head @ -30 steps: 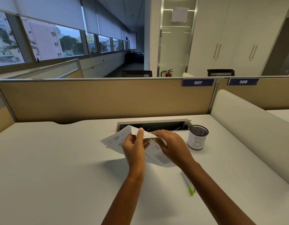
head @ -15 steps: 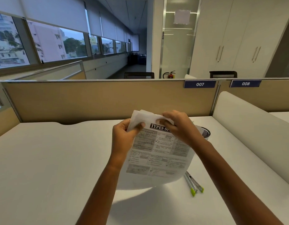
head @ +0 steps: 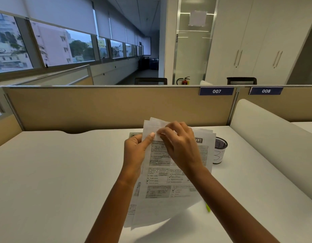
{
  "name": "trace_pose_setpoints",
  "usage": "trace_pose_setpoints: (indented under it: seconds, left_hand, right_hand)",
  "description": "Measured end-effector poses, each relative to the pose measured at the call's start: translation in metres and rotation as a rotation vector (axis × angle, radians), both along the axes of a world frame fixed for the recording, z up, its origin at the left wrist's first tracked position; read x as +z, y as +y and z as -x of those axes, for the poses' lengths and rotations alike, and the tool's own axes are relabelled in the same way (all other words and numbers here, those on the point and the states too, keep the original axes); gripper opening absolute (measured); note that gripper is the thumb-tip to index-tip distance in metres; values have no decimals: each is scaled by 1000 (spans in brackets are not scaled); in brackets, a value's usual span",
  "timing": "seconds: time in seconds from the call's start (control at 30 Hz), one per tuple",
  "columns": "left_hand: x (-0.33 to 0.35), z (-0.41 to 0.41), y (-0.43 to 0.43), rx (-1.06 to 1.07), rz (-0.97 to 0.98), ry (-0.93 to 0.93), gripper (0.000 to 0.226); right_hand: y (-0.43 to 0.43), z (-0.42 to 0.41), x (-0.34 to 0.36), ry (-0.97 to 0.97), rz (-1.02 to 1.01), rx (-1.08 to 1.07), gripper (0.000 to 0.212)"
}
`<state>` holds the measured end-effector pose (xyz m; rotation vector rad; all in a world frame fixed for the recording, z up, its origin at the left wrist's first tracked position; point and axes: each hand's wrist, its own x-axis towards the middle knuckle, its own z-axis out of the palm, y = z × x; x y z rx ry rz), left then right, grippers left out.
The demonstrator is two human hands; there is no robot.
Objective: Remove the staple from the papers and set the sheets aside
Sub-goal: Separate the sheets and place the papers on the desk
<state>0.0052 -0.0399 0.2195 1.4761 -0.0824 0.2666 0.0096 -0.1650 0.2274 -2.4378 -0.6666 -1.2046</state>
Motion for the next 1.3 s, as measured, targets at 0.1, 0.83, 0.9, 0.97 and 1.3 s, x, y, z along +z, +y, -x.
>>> trace_pose_setpoints:
  seconds: [0.1,0.83,0.9,0.97,1.3]
  left_hand:
    - [1,1,-2,22,-42,-70,13]
    - [-16,-8,-21,372,-412,-351,13]
    - [-18,-8,-25,453,-510,-473,13]
    - [-19,-8,-27,505,-564,-522,13]
    - [-12,-25,-3,497,-46,-278,27]
  right_hand:
    - [0,0,3,-24,39,-22,11]
    - [1,-19,-4,343,-174,52,21]
    - [3,-20,-2,506,-426,102,14]
    - [3,-21,2,673,-613,159,19]
    - [-26,-35,-17,814,-879,168,26]
